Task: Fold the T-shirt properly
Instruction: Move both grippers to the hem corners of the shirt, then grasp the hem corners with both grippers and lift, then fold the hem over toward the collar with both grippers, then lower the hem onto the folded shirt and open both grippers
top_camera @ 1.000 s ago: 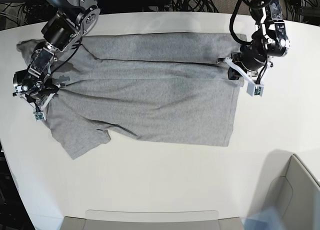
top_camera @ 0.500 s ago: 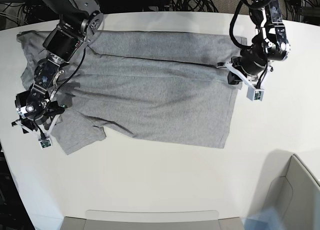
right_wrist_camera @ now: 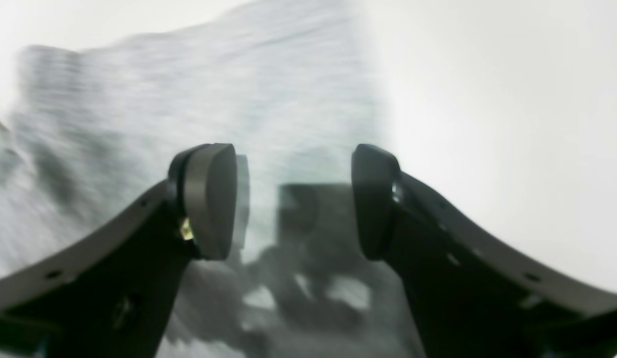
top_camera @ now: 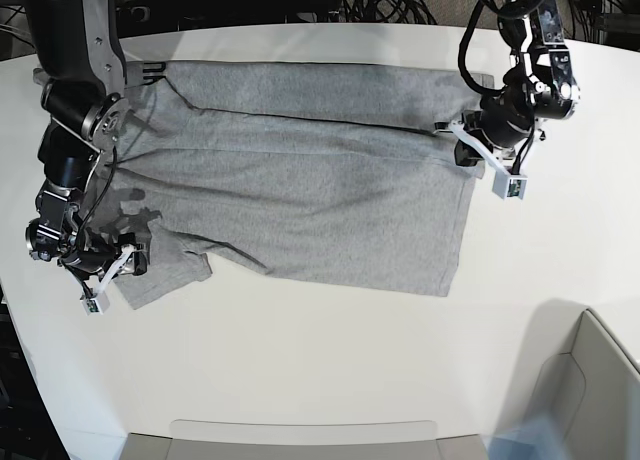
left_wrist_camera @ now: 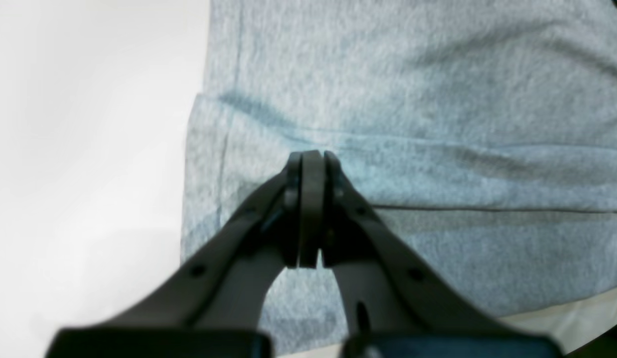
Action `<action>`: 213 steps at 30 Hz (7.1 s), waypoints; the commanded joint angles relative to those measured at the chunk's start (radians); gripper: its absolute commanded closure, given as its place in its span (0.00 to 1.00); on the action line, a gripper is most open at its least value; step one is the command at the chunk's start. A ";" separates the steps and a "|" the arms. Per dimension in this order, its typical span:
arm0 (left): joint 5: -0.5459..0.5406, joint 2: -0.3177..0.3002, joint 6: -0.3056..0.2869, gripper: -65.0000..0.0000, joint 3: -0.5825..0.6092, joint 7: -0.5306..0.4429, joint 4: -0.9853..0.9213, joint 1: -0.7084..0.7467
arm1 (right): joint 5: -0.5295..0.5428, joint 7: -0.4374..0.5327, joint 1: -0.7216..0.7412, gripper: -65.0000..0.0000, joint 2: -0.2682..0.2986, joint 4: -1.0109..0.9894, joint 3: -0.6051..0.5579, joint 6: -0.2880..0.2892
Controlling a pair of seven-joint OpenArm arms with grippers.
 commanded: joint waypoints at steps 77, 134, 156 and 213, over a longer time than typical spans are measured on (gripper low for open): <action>-0.005 -0.114 -0.233 0.58 0.489 -0.602 -1.561 -1.043 | 0.086 0.146 0.008 0.44 -0.016 -0.208 -0.235 -0.140; -0.005 -0.158 -0.234 1.00 0.137 -0.096 -0.633 -0.621 | 0.089 -0.408 -0.162 1.00 -0.114 0.737 -0.237 -0.024; -0.004 -0.160 -0.233 1.00 0.073 0.039 -0.259 -0.292 | 0.088 -0.672 -0.500 1.00 -0.119 1.242 -0.053 0.077; -0.013 -0.151 -0.243 0.54 -0.093 0.022 -0.147 -0.013 | 0.134 -0.671 -0.866 0.62 -0.220 1.517 0.036 0.077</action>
